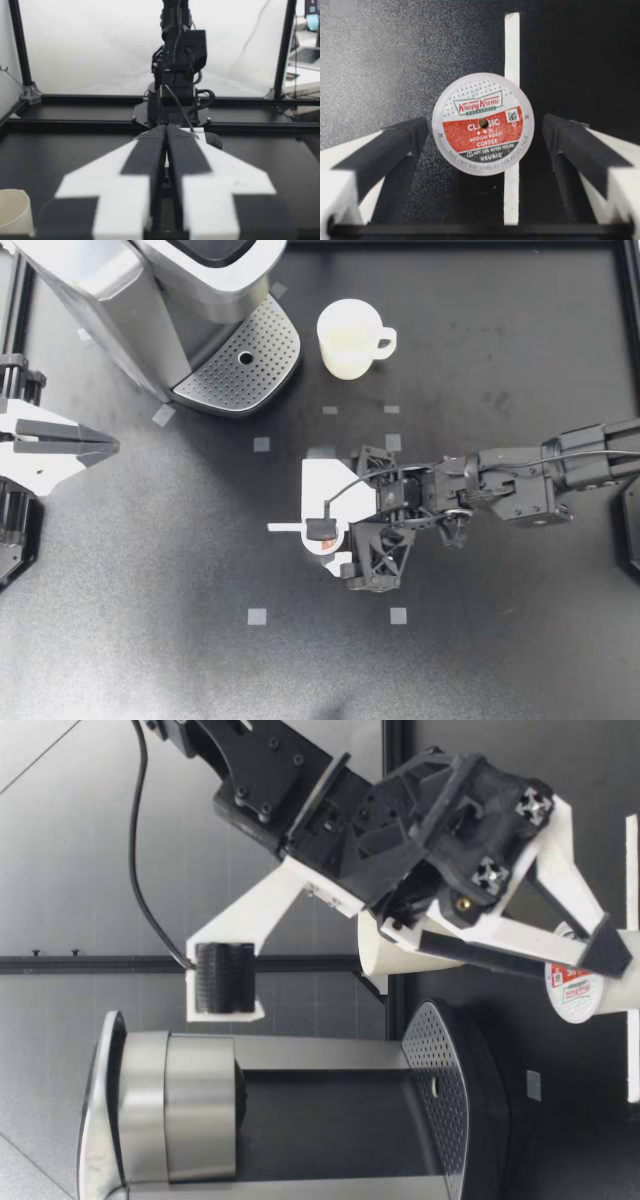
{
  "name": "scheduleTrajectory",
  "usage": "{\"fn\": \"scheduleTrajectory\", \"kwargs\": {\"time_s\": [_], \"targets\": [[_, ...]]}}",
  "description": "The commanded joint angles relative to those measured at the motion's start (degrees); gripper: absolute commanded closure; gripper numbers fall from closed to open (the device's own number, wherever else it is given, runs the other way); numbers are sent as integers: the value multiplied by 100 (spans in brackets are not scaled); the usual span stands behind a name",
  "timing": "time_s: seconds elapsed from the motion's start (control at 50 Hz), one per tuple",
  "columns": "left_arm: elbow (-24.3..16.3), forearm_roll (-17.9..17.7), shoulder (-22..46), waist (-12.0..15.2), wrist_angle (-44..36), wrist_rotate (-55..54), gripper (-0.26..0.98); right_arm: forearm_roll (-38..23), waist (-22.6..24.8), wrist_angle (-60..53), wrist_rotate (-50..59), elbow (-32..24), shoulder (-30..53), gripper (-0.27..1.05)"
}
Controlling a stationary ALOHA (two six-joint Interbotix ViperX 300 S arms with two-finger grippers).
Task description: Place the coffee capsule inside the capsule container, then place the cup onto the center of the cup tray.
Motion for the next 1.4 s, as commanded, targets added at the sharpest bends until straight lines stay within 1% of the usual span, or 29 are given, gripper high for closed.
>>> {"fn": "scheduleTrajectory", "kwargs": {"time_s": [0.0,0.18,0.26,0.46,0.54,0.7,0.8,0.9,0.96,1.08,1.2,1.22,1.26,1.38], "targets": [[-70,9,18,9,-44,9,62,-9,18,-18,9,-141,-88,-19],[-70,9,18,9,-44,9,62,-9,18,-18,9,-185,-53,-16],[-70,9,18,9,-44,18,62,-9,18,-18,9,-211,-35,-9],[-79,18,9,9,-53,18,62,-9,18,18,26,-229,-35,13],[-79,9,18,9,-44,9,62,-9,26,62,35,-229,-62,18],[-149,9,97,9,-18,-18,62,-9,18,114,79,-229,-185,19],[-334,-26,290,26,88,-26,62,0,18,114,79,-211,-352,19],[-791,-88,703,149,659,-35,62,0,18,35,88,-132,-624,19],[-1107,-97,967,264,1160,-35,62,18,18,-123,105,-44,-773,19],[-1837,-97,1521,475,2276,-35,62,88,18,-677,158,316,-1107,19],[-2575,-70,2074,589,3437,-35,62,97,18,-1529,281,817,-1485,19],[-2777,-53,2215,598,3735,-35,62,97,18,-1696,308,905,-1547,19],[-3023,-9,2408,598,4122,-35,62,97,18,-2162,369,1134,-1705,19],[-3832,308,2997,598,5396,-70,62,97,18,-3331,457,1696,-1978,19]]}}
